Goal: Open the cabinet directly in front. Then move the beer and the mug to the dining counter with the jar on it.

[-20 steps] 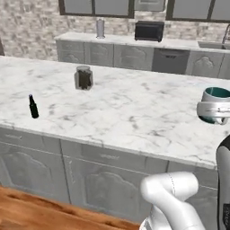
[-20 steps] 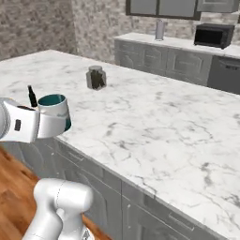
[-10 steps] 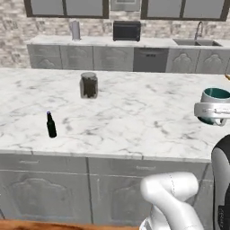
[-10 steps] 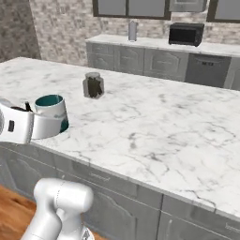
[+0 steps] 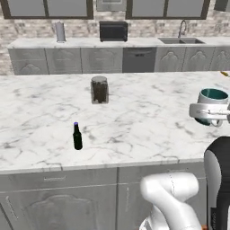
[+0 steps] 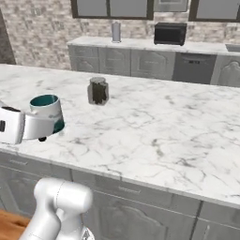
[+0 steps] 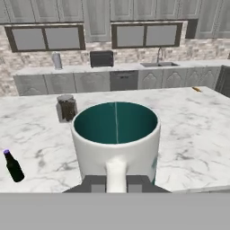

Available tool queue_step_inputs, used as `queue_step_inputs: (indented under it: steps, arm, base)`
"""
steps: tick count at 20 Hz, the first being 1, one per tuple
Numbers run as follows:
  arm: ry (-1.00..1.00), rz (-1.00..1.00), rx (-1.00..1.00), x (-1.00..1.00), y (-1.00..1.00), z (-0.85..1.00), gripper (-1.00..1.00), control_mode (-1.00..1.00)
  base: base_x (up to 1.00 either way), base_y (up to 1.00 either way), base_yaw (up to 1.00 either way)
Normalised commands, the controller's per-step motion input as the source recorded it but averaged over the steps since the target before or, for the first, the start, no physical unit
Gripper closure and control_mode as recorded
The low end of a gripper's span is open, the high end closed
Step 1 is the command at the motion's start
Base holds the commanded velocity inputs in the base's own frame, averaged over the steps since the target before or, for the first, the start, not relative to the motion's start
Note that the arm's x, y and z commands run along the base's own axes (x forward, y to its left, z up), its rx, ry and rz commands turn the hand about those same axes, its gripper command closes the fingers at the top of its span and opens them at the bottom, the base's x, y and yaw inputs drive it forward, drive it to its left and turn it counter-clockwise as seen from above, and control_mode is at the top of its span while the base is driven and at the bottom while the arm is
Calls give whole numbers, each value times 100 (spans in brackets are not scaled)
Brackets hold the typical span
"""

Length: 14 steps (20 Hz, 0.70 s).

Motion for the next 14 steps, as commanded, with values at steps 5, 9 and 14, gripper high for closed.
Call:
queue_step_inputs:
  steps: [5, 9, 14]
  arm:
    - [0, 0, 0, 0, 0, 0, 100, 100]
    - [25, 19, 10, 55, -51, 0, 100, -100]
    - [21, 25, -2, 57, -19, -25, 100, -100]
  base:
    - [69, -17, 3]
    - [0, 0, 0]
    - [0, 0, 0]
